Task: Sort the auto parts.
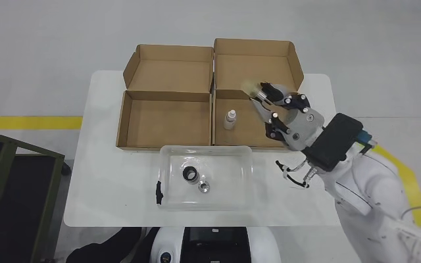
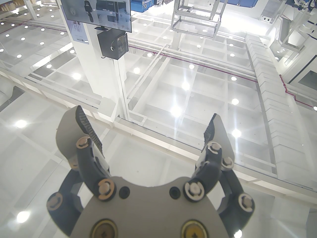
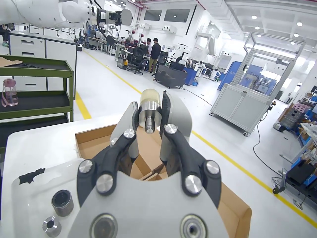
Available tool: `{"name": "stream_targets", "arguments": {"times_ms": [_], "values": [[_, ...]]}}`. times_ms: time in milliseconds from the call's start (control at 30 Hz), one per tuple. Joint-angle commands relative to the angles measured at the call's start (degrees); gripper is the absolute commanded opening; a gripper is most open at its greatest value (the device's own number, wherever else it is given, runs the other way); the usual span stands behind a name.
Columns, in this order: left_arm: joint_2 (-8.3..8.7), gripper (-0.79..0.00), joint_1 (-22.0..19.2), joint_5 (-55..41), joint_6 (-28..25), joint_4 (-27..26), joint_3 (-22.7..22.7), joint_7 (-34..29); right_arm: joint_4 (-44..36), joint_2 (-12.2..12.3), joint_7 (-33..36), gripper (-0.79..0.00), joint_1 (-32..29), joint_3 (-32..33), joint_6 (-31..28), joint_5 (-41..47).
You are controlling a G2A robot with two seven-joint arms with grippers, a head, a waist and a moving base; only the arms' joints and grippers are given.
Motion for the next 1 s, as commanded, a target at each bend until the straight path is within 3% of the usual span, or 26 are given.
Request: {"name": "stream_targets", "arguments": {"times_ms": [0,133,600,967], "values": [[0.00,0.000,0.0,0.0,0.0,0.0,0.0,0.0,0.2,0.0,-0.8,-0.785,-0.2,0.1,-0.2,-0.3],[0.00,0.000,0.0,0.0,0.0,0.0,0.0,0.0,1.1,0.1,-0.7,-0.785,-0.2,0.0,-1.8,-1.0],[0.00,0.000,0.0,0.0,0.0,0.0,0.0,0.0,7.9,0.4,11.2,-0.785,2.7,-2.0,-7.7,3.9],[0.00,0.000,0.0,0.0,0.0,0.0,0.0,0.0,14.1,0.8,19.2,-0.785,4.1,-1.9,-7.5,6.0]]}}
